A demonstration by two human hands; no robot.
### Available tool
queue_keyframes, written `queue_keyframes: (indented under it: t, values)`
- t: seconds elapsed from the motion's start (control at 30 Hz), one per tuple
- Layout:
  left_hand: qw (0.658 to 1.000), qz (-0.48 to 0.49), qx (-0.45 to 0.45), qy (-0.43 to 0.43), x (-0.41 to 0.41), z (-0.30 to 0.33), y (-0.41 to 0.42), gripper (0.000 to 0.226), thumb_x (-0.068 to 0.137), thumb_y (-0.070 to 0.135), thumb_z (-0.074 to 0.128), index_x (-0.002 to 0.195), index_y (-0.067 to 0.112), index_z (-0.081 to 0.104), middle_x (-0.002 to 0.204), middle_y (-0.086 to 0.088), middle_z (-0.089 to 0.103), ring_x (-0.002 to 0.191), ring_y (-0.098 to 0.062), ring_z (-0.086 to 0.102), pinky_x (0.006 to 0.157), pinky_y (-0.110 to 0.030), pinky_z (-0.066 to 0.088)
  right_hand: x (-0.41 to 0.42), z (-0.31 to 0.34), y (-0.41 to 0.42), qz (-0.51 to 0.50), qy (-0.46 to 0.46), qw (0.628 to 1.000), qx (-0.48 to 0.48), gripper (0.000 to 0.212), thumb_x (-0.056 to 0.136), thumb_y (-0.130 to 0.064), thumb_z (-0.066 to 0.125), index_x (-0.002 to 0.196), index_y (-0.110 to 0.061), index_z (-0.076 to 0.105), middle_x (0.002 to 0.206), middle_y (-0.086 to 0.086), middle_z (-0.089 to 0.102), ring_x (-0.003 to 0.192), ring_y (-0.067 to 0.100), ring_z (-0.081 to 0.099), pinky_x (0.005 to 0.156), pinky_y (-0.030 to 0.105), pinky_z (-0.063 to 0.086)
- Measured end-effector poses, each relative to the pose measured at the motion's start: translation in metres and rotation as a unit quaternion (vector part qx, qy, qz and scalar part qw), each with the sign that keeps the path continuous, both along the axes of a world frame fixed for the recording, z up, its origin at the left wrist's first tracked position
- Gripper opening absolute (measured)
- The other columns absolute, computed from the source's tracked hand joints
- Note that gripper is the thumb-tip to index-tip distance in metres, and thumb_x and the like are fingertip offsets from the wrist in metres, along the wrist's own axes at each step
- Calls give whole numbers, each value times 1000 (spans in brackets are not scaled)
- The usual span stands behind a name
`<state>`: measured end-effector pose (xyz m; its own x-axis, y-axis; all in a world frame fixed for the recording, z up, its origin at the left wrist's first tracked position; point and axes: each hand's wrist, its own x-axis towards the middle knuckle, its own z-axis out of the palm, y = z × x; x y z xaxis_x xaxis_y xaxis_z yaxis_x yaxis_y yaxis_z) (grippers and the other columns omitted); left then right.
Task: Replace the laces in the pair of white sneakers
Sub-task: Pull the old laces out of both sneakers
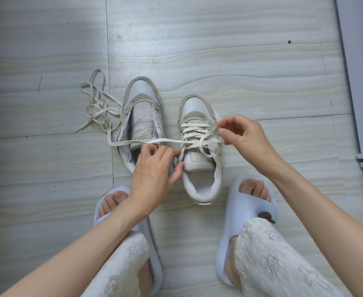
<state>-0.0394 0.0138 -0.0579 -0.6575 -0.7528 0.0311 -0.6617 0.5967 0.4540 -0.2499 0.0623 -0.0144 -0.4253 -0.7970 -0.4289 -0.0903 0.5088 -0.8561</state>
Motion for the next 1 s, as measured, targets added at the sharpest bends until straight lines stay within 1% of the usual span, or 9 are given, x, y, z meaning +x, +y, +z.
queue_keyframes:
  t: [0.13, 0.3, 0.4, 0.5, 0.57, 0.67, 0.73, 0.83, 1.0]
  values:
    - [1000, -2, -12, 10, 1, -1, 0, 32, 85, 40, 51, 102, 16, 64, 84, 5, 63, 86, -22, 38, 71, -37, 48, -2, -5, 22, -13, -68, 996, 49, 20, 89, -5, 58, 83, -23, 62, 76, -1, 62, 62, 1, 58, 63, 17, 50]
    - [1000, -8, -20, 8, -1, -1, 0, 33, 85, 41, 52, 104, 17, 65, 85, 6, 63, 86, -23, 39, 73, -35, 46, 10, -17, 31, -22, -40, 998, 50, 23, 82, -2, 67, 71, -23, 65, 63, -13, 65, 62, -2, 57, 72, 21, 49]
    - [1000, -14, -23, 0, 0, -1, 0, 34, 86, 41, 51, 106, 19, 66, 86, 6, 64, 86, -25, 42, 74, -35, 46, 0, -16, 21, -40, -87, 995, 29, 20, 89, -2, 57, 74, -16, 60, 60, -9, 67, 62, 4, 62, 75, 27, 53]
    - [999, -16, -27, 1, 0, -1, -1, 34, 86, 41, 51, 107, 19, 66, 86, 6, 64, 85, -27, 44, 74, -35, 46, -13, -5, 7, -52, -124, 991, -8, 20, 89, 0, 55, 73, -12, 56, 48, -6, 54, 47, 8, 55, 62, 21, 52]
    - [999, -16, -29, 3, -1, 0, -1, 33, 86, 42, 51, 106, 19, 65, 85, 6, 64, 85, -28, 44, 74, -35, 46, -18, -3, 0, -15, -1, 1000, -13, 21, 87, -4, 60, 69, -16, 58, 49, -8, 45, 46, 7, 46, 55, 17, 43]
    - [999, -14, -31, 1, -1, 1, 0, 34, 86, 42, 50, 106, 19, 65, 85, 6, 63, 85, -27, 43, 73, -34, 45, -19, -5, -2, 34, 193, 980, -26, 9, 84, -13, 65, 78, -19, 63, 68, -3, 51, 60, 5, 46, 64, 16, 38]
    - [999, -13, -30, 0, -1, 1, 0, 34, 86, 42, 50, 106, 19, 65, 85, 6, 63, 85, -26, 42, 72, -34, 45, -20, -12, 6, -42, 147, 988, -30, 10, 84, -12, 66, 91, -19, 63, 86, 0, 57, 72, 5, 53, 73, 19, 45]
    - [1000, -9, -28, 3, 0, 0, 0, 34, 86, 42, 50, 106, 19, 64, 84, 6, 63, 86, -24, 41, 69, -34, 46, -18, -15, 25, -158, -12, 986, 54, 11, 87, -26, 64, 88, -17, 57, 83, -1, 59, 75, 11, 58, 65, 26, 52]
    - [1000, -8, -28, 2, 0, -1, 0, 34, 86, 42, 51, 106, 18, 65, 83, 6, 63, 85, -27, 45, 71, -35, 47, 6, -18, 46, -104, -133, 970, 177, 29, 85, -41, 62, 79, -12, 63, 72, 1, 60, 64, 13, 57, 60, 24, 47]
